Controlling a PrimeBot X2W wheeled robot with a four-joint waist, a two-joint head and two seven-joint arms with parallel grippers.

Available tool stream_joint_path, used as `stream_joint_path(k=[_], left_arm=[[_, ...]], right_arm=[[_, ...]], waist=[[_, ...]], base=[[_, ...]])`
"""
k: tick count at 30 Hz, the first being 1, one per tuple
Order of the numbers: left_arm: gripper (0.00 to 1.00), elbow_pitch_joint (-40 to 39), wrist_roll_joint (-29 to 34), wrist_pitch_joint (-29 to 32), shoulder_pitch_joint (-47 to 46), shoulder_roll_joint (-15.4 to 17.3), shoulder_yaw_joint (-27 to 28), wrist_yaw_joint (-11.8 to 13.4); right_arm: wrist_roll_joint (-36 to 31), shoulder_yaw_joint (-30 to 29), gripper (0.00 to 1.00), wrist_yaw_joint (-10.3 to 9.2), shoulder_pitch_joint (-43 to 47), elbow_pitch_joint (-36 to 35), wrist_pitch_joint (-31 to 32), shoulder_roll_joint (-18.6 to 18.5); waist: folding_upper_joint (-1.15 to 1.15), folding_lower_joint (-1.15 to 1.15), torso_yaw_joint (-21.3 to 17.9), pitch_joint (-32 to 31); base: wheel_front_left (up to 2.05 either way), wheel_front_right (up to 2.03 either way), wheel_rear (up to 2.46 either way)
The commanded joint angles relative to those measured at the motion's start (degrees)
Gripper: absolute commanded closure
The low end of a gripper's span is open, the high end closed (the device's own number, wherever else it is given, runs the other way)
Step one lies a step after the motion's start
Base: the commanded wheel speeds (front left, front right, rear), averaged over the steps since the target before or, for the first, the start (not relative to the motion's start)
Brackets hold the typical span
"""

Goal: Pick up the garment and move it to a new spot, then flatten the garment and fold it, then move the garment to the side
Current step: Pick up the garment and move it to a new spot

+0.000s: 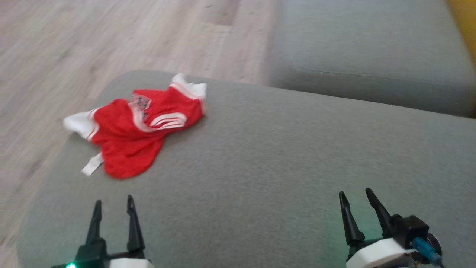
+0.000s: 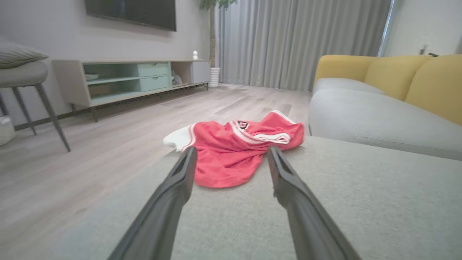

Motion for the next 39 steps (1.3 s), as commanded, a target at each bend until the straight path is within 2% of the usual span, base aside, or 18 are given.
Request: stream_joint_path(k=[1,8,14,19,21,27,30,33,34,35,39], left_arm=[[0.0,-2.21,0.35,-0.3,-2.18,-0.12,2.5,0.16],[0.0,-3.61,1.48,-0.3,-7.0,1.12,6.6,-1.06],[0.0,-2.96,1.19,-0.3,-23.54,3.52,9.02,-4.57],[0.0,10.43,2.08,1.56,-40.58,5.6,6.33,-7.59],[0.0,13.56,2.13,2.72,-44.1,5.84,5.98,-7.87],[0.0,35.1,1.13,14.37,-60.0,7.05,6.05,-7.79],[0.0,44.57,0.29,19.52,-63.33,7.87,6.59,-7.43],[0.0,51.35,1.2,21.42,-64.04,9.62,6.05,-5.85],[0.65,52.78,1.7,21.27,-64.08,9.99,5.53,-5.66],[1.0,53.89,2.0,20.69,-64.12,10.28,5.16,-5.66],[1.0,55.15,3.12,14.7,-65.22,11.81,3.93,-5.19]], right_arm=[[0.18,1.11,0.0,-0.04,-2.75,-1.58,-0.53,-0.29],[-2.64,0.28,0.0,-0.04,-3.64,-1.74,-0.53,-0.29],[-6.55,-0.82,0.0,-0.04,-9.96,-3.46,-0.53,-4.31],[-7.43,-0.19,0.0,-0.04,-13.68,-4.96,-0.53,-9.08],[-7.5,-0.03,0.0,-0.04,-14.28,-5.13,-0.53,-9.92],[-7.37,0.91,0.0,-0.04,-17.08,-6.63,-0.53,-13.65],[-7.26,1.17,0.0,-0.04,-18.08,-6.95,-0.53,-14.55],[-7.13,1.57,0.0,-0.04,-18.84,-7.08,-0.53,-14.93],[-7.1,1.57,0.0,-0.04,-18.97,-7.04,-0.53,-14.94],[-7.04,1.41,0.0,-0.04,-19.05,-7.01,-0.53,-14.82],[-6.91,1.18,0.0,-0.04,-18.37,-6.32,-0.53,-13.8]], waist=[[0.0,0.0,3.28,1.28],[0.0,0.0,5.85,5.46],[0.0,0.0,4.23,17.96],[0.0,0.0,2.9,24.79],[0.0,0.0,2.61,25.73],[0.0,0.0,0.54,30.48],[0.0,0.0,-0.64,31.84],[0.0,0.0,-1.78,32.74],[0.0,0.0,-2.0,32.88],[0.0,0.0,-2.15,32.9],[0.0,0.0,-2.03,31.31]], base=[[0.0,0.0,0.0],[0.0,0.0,0.0],[0.0,0.0,0.0],[0.0,0.0,0.0],[0.0,0.0,0.0],[0.0,0.0,0.0],[0.0,0.0,0.0],[0.0,0.0,0.0],[0.0,0.0,0.0],[0.0,0.0,0.0],[0.0,0.0,0.0]])
